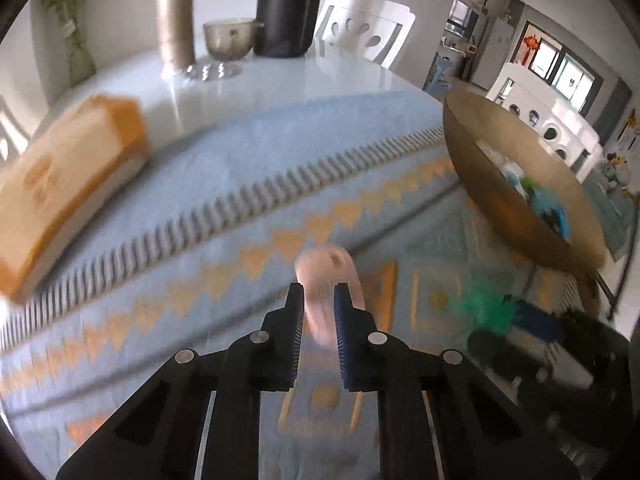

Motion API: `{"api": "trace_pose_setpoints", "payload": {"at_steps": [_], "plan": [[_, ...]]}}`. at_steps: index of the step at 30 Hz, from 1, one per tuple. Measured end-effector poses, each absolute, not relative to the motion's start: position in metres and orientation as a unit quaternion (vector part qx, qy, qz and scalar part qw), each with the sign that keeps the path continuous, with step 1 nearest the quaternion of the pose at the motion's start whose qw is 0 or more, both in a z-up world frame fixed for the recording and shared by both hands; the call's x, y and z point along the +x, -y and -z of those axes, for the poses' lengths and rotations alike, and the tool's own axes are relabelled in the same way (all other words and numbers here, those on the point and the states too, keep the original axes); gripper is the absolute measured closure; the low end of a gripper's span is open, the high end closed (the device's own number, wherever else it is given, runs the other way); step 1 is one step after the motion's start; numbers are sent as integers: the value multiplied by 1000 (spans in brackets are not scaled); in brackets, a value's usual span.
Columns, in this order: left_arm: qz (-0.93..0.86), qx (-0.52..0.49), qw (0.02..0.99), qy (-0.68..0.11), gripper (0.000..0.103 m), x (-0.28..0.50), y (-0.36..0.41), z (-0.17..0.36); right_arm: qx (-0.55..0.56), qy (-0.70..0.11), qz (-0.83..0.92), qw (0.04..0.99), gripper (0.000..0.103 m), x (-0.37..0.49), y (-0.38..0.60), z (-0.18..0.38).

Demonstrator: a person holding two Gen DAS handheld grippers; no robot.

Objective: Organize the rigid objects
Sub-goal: 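Grasp the pink round case with the left tool while the right tool grasps the green toy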

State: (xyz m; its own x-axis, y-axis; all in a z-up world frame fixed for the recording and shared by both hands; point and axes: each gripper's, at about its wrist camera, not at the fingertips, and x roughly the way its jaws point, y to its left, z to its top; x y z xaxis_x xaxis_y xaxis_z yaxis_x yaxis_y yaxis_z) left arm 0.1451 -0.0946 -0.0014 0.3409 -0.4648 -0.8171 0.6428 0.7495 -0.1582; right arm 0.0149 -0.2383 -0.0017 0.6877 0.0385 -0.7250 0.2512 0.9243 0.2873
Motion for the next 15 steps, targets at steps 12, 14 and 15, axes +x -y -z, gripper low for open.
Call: {"api": "trace_pose_setpoints", "payload": {"at_steps": [12, 14, 15], "plan": [[334, 48, 795, -504, 59, 109, 62, 8, 155, -384, 34, 910, 57, -43, 217, 6], [325, 31, 798, -507, 59, 120, 75, 9, 155, -384, 36, 910, 57, -41, 219, 7], [316, 27, 800, -510, 59, 124, 82, 11, 156, -384, 39, 909, 57, -42, 220, 7]]}}
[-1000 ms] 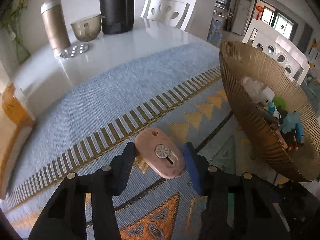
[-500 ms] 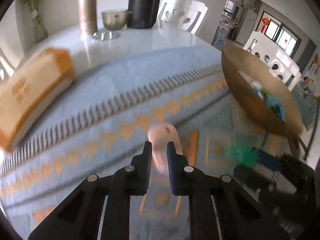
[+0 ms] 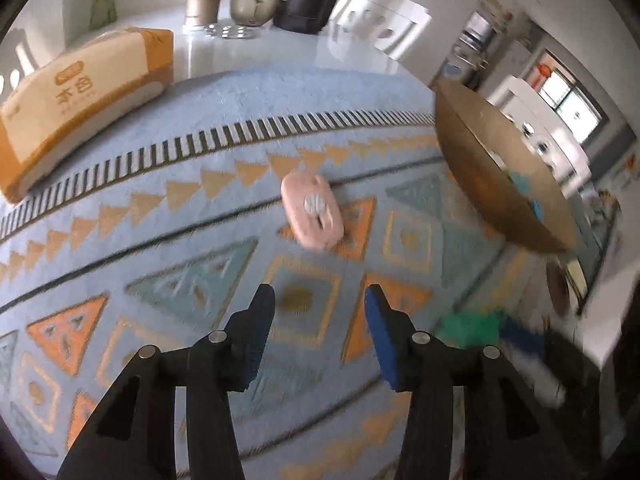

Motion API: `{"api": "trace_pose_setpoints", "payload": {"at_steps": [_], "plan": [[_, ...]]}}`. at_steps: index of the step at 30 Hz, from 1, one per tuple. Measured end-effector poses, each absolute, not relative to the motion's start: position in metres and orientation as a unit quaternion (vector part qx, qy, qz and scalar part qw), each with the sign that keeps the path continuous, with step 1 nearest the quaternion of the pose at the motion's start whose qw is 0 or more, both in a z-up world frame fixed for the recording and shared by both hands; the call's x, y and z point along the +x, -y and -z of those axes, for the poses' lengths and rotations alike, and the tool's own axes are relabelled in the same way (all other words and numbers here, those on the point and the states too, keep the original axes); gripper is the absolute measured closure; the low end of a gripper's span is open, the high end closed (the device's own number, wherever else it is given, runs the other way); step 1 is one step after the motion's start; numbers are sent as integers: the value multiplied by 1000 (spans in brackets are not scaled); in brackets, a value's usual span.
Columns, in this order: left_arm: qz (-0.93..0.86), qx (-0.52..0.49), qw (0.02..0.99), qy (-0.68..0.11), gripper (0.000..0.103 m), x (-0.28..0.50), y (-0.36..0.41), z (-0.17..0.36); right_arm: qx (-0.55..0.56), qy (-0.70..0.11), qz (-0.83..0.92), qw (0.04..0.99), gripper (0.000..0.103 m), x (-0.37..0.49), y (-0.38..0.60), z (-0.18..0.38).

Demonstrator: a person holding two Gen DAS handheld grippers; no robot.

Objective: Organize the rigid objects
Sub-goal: 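Grasp the pink round case with the left tool while the right tool grasps the green toy, then carry both items over the brown bowl and open both tools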

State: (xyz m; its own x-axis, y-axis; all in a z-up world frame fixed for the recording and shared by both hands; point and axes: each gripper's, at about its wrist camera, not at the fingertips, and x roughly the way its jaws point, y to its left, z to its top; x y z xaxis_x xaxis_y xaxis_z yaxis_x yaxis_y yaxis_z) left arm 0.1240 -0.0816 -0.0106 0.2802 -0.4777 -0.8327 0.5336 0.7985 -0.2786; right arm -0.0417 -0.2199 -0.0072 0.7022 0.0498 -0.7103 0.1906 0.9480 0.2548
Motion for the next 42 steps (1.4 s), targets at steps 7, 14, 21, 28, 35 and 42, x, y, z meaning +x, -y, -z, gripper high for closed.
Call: {"api": "trace_pose_setpoints", "payload": {"at_steps": [7, 14, 21, 28, 35, 42], "plan": [[262, 98, 835, -473, 57, 138, 132, 15, 163, -390, 29, 906, 57, -36, 221, 9], [242, 170, 858, -419, 72, 119, 149, 13, 156, -384, 28, 910, 57, -38, 219, 7], [243, 157, 874, -389, 72, 62, 95, -15, 172, -381, 14, 908, 57, -41, 224, 8], [211, 63, 888, -404, 72, 20, 21, -16, 196, -383, -1, 902, 57, -42, 231, 10], [204, -14, 902, -381, 72, 9, -15, -9, 279, -395, -45, 874, 26, -45, 249, 20], [204, -50, 897, -389, 72, 17, -26, -4, 326, -376, -36, 867, 25, -52, 266, 22]]}}
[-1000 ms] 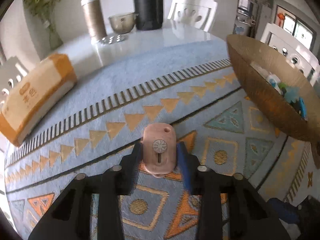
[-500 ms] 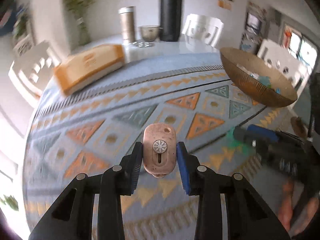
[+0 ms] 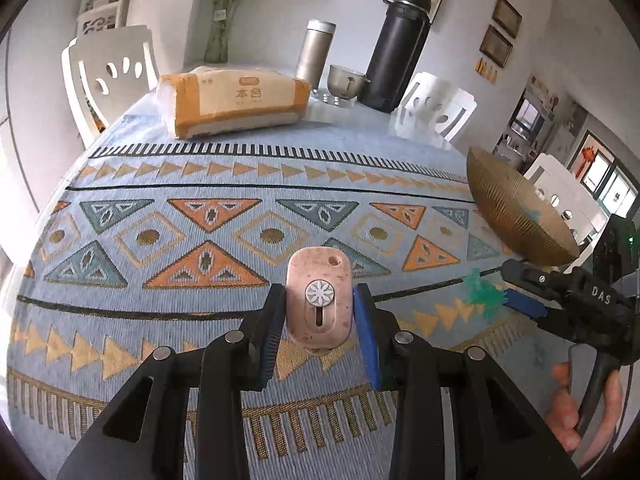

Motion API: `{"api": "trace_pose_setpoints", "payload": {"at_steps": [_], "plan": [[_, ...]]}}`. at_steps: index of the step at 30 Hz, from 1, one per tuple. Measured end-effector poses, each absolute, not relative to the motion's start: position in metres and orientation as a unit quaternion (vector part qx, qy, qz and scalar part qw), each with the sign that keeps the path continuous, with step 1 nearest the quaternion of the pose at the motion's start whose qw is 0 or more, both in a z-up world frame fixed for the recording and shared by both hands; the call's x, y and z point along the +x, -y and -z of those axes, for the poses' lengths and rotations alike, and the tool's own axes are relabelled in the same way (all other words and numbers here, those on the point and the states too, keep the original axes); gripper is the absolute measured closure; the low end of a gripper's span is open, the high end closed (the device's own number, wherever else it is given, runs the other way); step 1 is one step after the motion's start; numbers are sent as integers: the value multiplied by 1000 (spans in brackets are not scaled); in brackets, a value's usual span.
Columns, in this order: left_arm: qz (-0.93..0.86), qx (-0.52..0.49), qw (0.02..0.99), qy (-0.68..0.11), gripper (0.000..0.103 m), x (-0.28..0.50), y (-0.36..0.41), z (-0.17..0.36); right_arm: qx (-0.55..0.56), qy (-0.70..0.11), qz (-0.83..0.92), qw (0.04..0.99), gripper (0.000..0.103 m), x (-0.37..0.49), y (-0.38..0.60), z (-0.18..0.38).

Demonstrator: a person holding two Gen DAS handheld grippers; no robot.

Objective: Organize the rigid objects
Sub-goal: 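Carry both items over the brown bowl and open both tools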

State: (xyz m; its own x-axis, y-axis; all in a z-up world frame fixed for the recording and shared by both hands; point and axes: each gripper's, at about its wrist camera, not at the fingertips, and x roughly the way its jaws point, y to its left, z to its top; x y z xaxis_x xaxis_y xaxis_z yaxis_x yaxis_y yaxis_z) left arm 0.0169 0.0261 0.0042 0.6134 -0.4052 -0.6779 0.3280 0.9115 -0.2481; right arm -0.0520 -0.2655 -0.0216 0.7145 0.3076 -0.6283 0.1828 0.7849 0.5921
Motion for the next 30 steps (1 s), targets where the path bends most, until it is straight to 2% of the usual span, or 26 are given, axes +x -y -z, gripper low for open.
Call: {"api": "trace_pose_setpoints", "payload": {"at_steps": [7, 9, 11, 18, 22, 27, 30], "plan": [[207, -24, 900, -383, 72, 12, -18, -5, 167, -406, 9, 899, 26, -39, 215, 9], [207, -23, 901, -380, 72, 11, -19, -6, 124, -420, 22, 899, 51, -32, 201, 11], [206, -22, 902, -379, 72, 10, -18, -6, 103, -427, 41, 897, 58, -30, 198, 14], [200, -11, 906, -373, 72, 5, -13, -14, 82, -355, 17, 931, 58, -55, 192, -13], [241, -27, 907, -343, 72, 2, 2, -56, 76, -314, 40, 946, 58, -71, 210, -55], [294, -1, 909, -295, 72, 12, 64, -118, 98, -234, 133, 958, 58, -83, 267, -130], [328, -3, 900, -286, 72, 29, 108, -137, 113, -210, 176, 955, 58, -80, 298, -154]]}}
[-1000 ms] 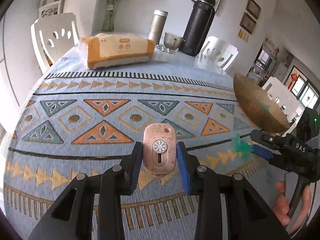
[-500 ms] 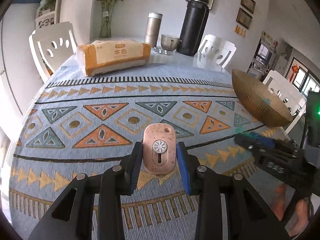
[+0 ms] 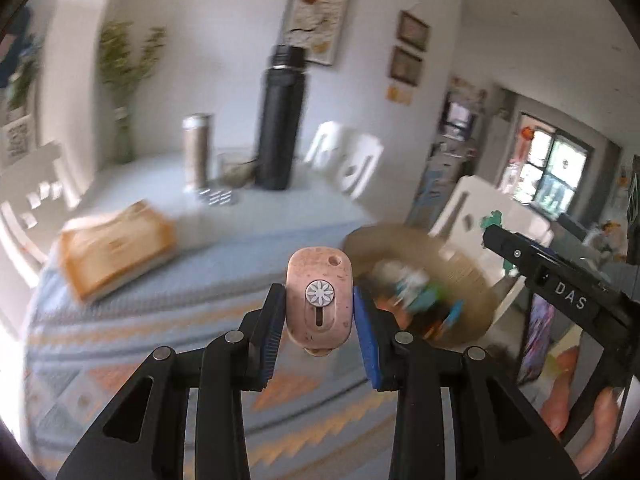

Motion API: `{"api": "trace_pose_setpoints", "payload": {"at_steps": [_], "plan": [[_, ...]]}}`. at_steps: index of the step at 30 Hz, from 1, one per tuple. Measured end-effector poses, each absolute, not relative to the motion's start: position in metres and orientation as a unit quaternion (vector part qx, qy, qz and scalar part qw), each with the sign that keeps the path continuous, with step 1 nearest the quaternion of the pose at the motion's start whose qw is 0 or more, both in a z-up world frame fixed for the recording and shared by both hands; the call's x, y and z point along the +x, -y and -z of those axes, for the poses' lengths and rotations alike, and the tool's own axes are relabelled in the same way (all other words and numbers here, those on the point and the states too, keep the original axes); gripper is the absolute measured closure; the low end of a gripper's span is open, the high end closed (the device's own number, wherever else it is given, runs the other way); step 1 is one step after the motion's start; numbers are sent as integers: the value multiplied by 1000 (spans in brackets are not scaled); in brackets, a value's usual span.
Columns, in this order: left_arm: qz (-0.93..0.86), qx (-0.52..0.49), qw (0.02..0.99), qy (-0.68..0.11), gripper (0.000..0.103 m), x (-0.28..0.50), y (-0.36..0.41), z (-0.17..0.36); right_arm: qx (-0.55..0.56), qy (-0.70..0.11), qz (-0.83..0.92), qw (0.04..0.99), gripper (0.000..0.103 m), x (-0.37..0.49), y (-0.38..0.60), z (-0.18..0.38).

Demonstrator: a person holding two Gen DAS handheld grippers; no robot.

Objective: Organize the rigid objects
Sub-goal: 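Carry both items over the brown bowl and open both tools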

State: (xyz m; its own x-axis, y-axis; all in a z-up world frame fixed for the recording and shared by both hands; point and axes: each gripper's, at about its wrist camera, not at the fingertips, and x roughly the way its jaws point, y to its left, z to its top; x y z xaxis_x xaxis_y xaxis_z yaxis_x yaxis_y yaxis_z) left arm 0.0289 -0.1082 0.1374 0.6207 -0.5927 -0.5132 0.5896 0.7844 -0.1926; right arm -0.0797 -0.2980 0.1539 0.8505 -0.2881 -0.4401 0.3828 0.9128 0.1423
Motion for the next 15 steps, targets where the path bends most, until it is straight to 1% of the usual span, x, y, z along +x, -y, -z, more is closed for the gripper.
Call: {"api": "trace_pose_setpoints", "payload": {"at_steps": [4, 8, 12, 15], "plan": [[359, -4, 884, -298, 72, 55, 164, -137, 156, -225, 213, 938, 58, -60, 344, -154], [374, 17, 869, -323, 72, 76, 210, -114, 179, -258, 233, 920, 58, -40, 374, -135], [375, 12, 860, -346, 72, 91, 229, -93, 190, -288, 242, 907, 58, -22, 390, -112], [371, 23, 860, -350, 72, 92, 237, -81, 187, -297, 247, 903, 58, -18, 393, -105]]}}
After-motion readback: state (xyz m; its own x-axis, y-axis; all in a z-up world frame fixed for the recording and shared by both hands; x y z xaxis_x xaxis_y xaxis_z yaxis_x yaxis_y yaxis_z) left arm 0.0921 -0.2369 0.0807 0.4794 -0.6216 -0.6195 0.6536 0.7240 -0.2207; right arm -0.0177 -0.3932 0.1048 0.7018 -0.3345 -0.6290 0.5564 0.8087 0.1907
